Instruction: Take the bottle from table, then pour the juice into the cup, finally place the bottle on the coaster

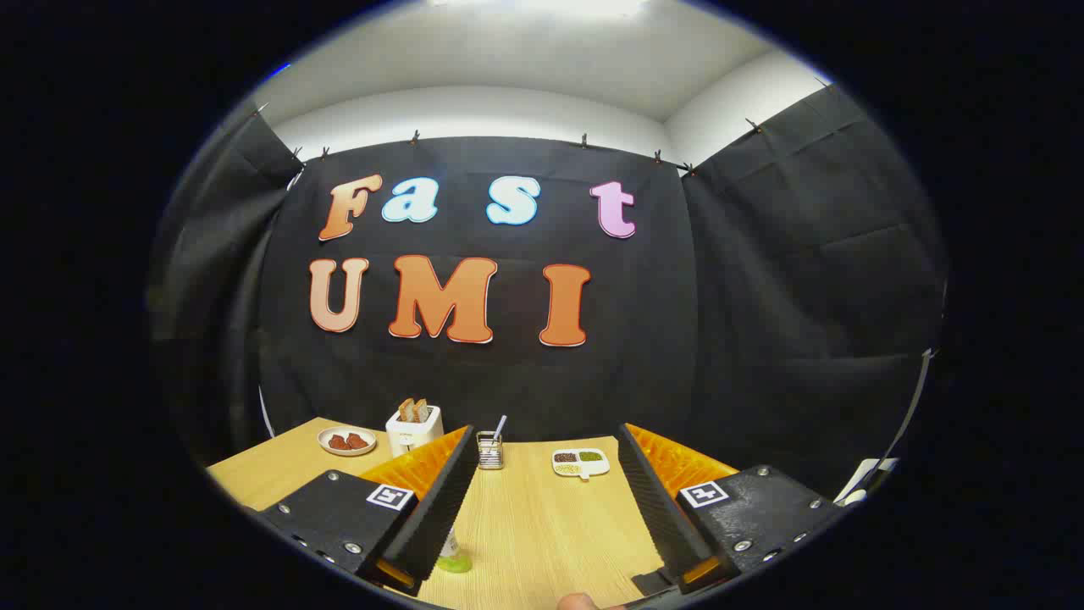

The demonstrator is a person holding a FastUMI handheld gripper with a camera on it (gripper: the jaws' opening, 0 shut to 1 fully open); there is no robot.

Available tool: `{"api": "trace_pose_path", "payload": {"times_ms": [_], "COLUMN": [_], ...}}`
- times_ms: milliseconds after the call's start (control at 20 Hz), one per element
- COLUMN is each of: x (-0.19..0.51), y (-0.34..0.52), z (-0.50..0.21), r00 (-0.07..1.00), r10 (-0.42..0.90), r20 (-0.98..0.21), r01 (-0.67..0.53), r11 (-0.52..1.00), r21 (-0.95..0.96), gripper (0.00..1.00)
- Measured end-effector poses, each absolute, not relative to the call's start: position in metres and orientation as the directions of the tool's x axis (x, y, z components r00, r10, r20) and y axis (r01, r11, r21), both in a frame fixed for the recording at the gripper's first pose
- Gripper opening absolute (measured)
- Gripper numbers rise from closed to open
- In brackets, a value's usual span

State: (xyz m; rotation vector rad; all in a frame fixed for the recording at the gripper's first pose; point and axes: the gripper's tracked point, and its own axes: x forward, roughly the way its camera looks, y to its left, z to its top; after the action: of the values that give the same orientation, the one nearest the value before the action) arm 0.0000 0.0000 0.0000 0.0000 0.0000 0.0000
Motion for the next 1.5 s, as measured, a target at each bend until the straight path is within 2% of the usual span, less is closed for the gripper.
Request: {"api": "trace_pose_path", "payload": {"times_ms": [700, 1500], "x": [0.006, 0.019], "y": [-0.006, 0.062], "z": [-0.01, -0.091], "r00": [1.0, 0.994], "r10": [-0.03, 0.094], "r20": [-0.001, -0.058], "r01": [0.03, -0.095], "r11": [0.999, 0.995], "r21": [-0.011, -0.008], "gripper": [0.98, 0.98]}}
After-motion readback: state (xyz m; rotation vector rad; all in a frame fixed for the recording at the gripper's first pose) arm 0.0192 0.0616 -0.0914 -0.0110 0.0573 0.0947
